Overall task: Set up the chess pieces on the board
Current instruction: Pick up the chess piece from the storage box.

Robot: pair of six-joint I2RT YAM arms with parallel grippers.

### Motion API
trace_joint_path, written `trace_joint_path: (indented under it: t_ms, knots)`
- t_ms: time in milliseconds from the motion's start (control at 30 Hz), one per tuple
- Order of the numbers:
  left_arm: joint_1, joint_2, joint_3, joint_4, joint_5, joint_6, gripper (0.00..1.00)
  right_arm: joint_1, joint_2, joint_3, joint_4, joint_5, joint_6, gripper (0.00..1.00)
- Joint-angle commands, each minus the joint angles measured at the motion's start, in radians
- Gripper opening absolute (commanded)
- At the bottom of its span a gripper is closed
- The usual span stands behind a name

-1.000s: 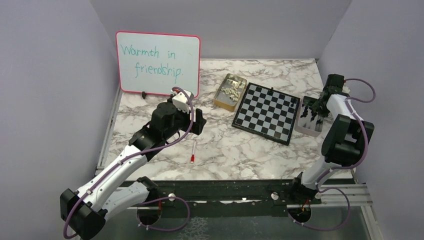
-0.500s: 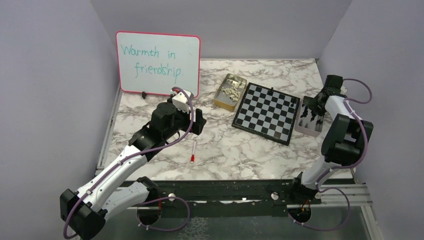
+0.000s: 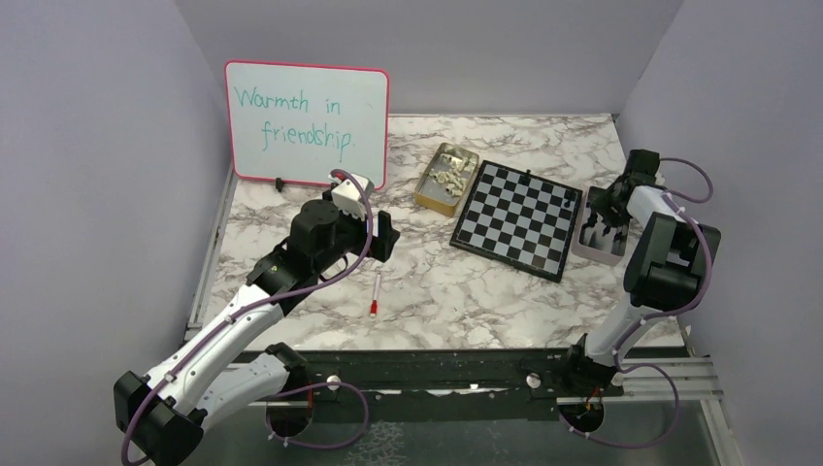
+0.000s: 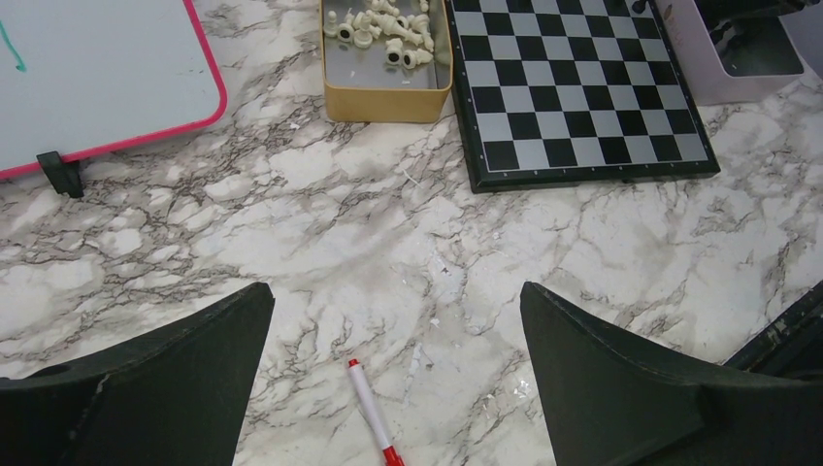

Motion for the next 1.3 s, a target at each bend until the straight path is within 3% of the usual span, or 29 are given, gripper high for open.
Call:
trace_joint_path:
  t_ms: [0,367,767,1000,1267]
  knots:
    - [-0.005,-0.020,-0.007,0.013,-0.001,0.007,0.99,-0.002,0.019,-0.026,0.051,-0.054,0.029,0.40]
    - [-0.005,-0.015,-0.006,0.013,-0.004,0.007,0.99,-0.002,0.068,-0.022,0.057,-0.056,0.038,0.40]
    - [-0.005,-0.008,-0.003,0.013,0.000,0.006,0.99,-0.002,0.085,-0.006,0.030,0.000,0.037,0.28]
    - [-0.004,-0.001,-0.002,0.013,0.006,0.003,0.99,-0.002,0.034,0.010,-0.012,0.068,0.030,0.18]
    - [-0.004,0.002,-0.001,0.013,-0.015,0.007,0.99,-0.002,-0.090,0.008,-0.044,0.109,0.043,0.16]
